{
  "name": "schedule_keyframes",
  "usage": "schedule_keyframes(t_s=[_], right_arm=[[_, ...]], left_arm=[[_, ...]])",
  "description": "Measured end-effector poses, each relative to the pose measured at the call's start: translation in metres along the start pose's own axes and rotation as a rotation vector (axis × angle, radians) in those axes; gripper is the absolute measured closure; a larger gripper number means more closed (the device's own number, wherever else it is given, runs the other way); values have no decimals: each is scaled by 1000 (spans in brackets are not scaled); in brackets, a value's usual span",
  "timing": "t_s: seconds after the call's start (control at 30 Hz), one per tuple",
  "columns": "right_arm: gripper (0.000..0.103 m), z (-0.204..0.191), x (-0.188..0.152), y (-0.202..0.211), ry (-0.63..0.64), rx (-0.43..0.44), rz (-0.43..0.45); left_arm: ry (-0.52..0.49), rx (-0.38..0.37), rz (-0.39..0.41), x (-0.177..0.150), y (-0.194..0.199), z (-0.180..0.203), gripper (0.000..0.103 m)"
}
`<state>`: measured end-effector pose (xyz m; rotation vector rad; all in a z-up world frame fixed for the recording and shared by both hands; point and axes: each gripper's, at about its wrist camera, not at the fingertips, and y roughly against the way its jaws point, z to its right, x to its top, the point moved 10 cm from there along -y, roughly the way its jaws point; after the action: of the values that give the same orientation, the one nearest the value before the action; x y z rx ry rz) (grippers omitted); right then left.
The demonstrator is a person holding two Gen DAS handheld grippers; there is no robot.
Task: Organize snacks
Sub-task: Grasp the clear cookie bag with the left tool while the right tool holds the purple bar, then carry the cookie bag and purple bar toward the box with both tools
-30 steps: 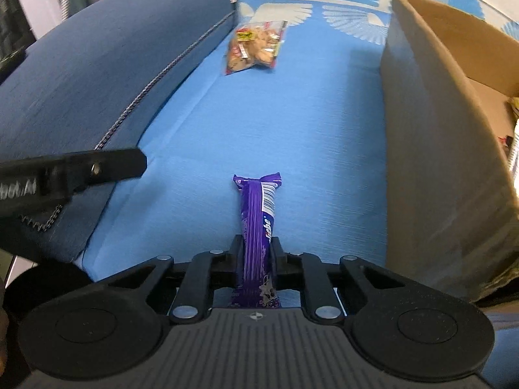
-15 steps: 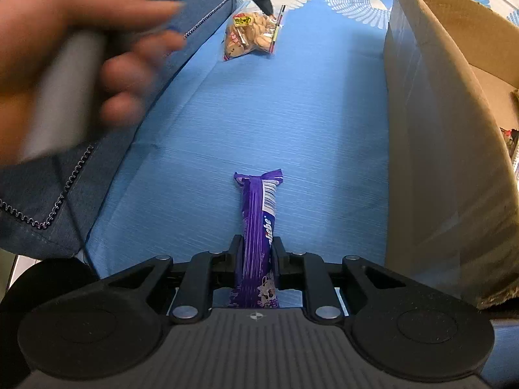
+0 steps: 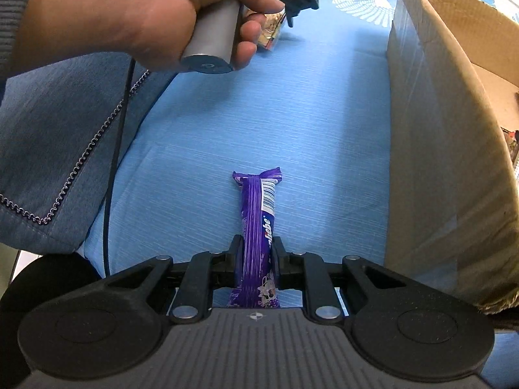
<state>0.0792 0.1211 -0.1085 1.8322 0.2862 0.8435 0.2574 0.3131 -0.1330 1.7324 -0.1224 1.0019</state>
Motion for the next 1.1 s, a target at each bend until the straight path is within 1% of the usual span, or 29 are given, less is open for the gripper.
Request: schedule_keyframes(t_s=[0.1, 0.2, 0.3, 0.43, 0.57, 0.63, 0.73, 0.83, 0.9, 0.97, 1.1], right_arm=[[84, -1, 0, -1, 2, -4, 2], [85, -2, 1, -2, 6, -10, 6], [86, -3, 1, 0, 6, -17, 15], [86, -6, -1, 2, 16, -37, 30], [86, -9, -4, 8, 27, -56, 61], [86, -9, -8, 10, 37, -67, 68], [86, -7, -13, 14, 46, -87, 74], [86, -2, -20, 18, 42, -118, 78], [86, 0, -23, 21, 38, -124, 82], [86, 1, -26, 23, 40, -124, 87], [85, 0, -32, 20, 45, -118, 86]], left_arm=[[0, -27, 29, -10, 26, -10, 34], [16, -77, 30, -33, 59, -23, 34], [34, -136, 5, -64, 91, -36, 34], [71, -200, -45, -113, 130, -51, 34], [105, -230, -76, -154, 158, -61, 34], [112, -239, -93, -173, 168, -63, 34], [108, -245, -113, -195, 173, -69, 34], [84, -233, -109, -210, 170, -76, 34], [91, -247, -107, -210, 171, -78, 34], [78, -246, -108, -211, 169, -75, 33], [57, -244, -95, -212, 169, -71, 28]])
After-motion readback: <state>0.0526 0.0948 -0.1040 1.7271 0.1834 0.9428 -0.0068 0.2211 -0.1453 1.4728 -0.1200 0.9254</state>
